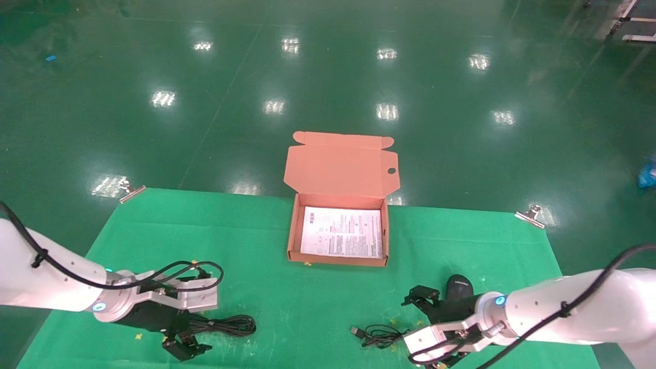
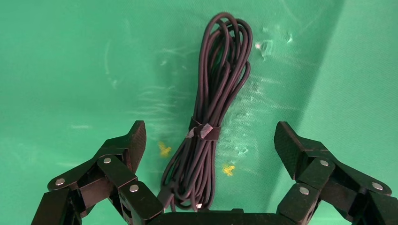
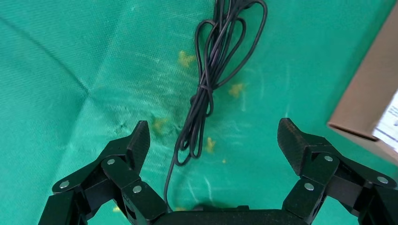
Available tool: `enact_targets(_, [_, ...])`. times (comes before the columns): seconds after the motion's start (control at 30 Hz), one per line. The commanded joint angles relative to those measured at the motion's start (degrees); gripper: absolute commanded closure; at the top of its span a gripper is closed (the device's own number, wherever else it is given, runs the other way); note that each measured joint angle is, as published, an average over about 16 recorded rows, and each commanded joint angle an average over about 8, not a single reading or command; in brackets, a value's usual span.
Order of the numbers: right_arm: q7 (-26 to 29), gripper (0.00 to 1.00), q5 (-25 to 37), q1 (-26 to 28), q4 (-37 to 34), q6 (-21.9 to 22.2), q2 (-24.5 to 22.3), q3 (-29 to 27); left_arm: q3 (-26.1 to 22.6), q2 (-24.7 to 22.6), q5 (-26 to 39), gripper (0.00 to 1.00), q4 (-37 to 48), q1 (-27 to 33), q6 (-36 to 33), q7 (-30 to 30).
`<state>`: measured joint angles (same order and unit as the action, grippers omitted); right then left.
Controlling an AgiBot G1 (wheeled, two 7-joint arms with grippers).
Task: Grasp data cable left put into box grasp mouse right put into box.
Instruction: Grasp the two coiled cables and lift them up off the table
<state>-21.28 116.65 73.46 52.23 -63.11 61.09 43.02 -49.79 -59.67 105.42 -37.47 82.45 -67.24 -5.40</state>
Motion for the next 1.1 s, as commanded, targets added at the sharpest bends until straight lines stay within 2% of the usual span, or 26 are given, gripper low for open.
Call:
enact_targets(0.03, [-0.5,0.0,0.1,0.3,-2.0,0.5,1.0,0.1,0.1,-0.6,-0.1,0.0,1.7,-0.1,0.7,0.8])
enact_targets(0.1, [-0.9,0.0,0.1,0.6,-3.6,0.8,1.6,0.2,0.0,-1.2,0.0,0.06,3.1,-0.2,1.5,1.7])
enact_targets(0.3, [-1.9,0.75,-0.1,1.0,-7.2,2.0,2.8,0.1,-0.1,-2.3,0.4,0.81,6.6,-0.6,3.5,3.6])
enact_targets(0.37, [-2.1,1.0,-0.1,1.1,-7.9,2.3,3.0,0.1,-0.1,-2.5,0.4,1.0,7.4,-0.6,4.0,3.9])
enact_targets(1.1, [-2.0,1.0,-0.2,1.1,-7.5,2.2,2.8,0.0,0.0,-2.4,0.3,1.0,6.9,-0.7,3.7,3.8])
